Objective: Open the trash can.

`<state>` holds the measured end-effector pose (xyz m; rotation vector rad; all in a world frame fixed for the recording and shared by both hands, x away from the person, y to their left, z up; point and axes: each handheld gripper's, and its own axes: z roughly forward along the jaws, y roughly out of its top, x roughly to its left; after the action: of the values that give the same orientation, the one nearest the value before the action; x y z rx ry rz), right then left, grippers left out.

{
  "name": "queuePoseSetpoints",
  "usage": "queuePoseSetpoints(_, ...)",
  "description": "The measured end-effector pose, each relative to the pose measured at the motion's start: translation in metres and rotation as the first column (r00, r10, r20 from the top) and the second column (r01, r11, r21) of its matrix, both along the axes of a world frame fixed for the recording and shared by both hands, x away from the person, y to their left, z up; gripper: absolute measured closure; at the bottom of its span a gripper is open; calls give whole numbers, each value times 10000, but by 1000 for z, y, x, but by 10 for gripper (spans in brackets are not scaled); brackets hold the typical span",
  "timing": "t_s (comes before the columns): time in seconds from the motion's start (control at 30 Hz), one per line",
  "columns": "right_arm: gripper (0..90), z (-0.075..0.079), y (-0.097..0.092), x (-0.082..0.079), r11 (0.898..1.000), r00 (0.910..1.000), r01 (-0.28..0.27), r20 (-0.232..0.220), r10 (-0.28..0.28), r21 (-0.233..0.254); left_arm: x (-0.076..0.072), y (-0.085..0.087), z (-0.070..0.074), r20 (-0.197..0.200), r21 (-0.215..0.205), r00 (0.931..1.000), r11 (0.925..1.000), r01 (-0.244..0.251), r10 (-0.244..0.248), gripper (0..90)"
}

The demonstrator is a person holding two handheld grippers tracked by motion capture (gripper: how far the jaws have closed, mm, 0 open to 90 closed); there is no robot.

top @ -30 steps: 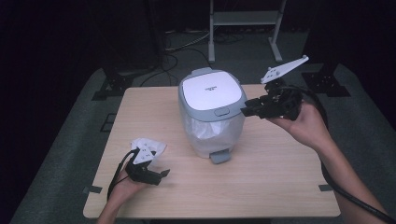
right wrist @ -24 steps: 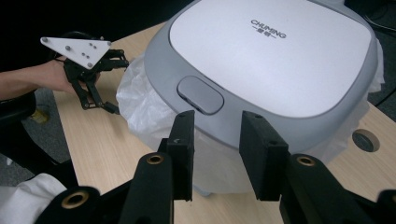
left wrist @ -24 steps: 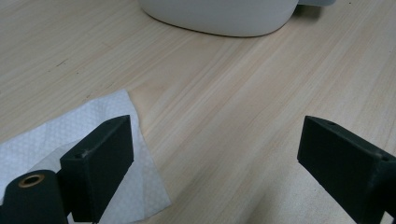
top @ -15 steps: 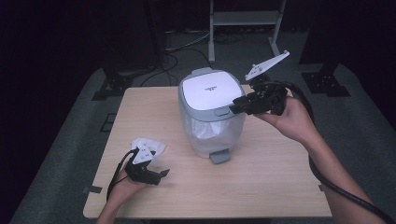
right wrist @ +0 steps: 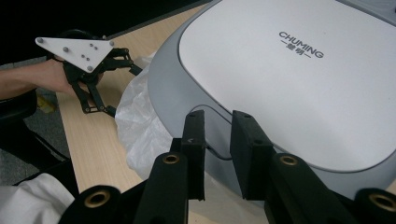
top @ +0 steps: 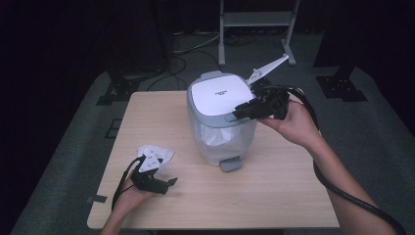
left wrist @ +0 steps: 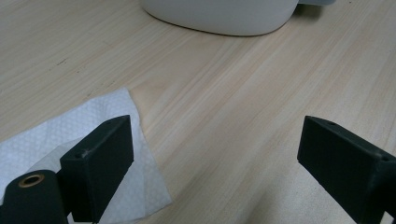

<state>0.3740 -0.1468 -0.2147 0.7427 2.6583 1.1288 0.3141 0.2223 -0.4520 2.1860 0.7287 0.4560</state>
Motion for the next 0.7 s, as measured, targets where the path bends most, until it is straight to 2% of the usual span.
queuePoseSetpoints(0.7, 764, -8, 13, 9, 9999, 9999, -101, 79, 102, -119, 0, 2, -1, -27, -35, 10000, 10000, -43, 43, 96)
